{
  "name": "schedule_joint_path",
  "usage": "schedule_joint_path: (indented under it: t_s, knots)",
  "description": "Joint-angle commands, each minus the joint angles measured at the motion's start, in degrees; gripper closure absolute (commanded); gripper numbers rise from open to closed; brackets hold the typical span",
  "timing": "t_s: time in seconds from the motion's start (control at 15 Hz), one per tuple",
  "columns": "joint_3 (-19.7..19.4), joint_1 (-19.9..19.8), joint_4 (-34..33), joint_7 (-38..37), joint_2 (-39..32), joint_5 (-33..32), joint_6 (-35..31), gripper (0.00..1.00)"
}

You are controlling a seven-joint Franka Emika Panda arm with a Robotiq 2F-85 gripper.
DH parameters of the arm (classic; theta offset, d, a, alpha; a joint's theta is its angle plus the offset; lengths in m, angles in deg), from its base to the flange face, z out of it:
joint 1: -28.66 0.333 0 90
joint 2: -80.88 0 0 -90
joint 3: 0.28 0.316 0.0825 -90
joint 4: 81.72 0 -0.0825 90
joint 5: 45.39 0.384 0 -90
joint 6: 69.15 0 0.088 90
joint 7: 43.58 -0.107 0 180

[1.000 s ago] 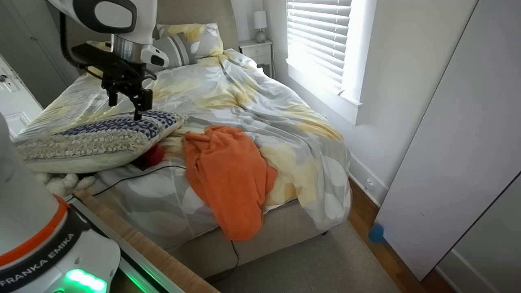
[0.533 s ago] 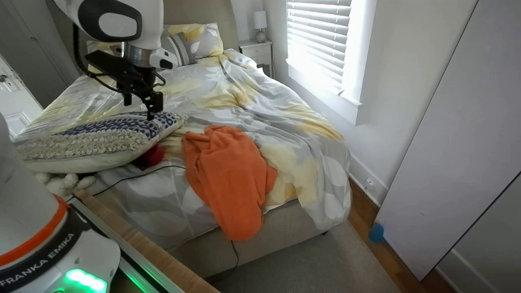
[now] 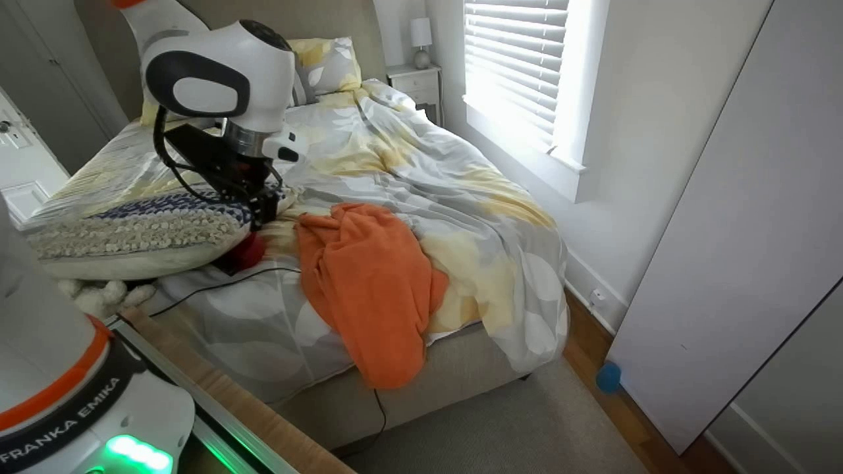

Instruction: Pull the pillow to the right

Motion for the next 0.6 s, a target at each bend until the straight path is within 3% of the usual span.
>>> schedule_joint_path:
  t_s: [0.0, 0.53]
  knots:
    - [0.1, -1.5, -0.1, 5.4, -4.0, 7.1, 2.8, 0.0]
    - [0.6, -4.1, -1.1, 15.7, -11.6, 17.2, 11.9, 0.0]
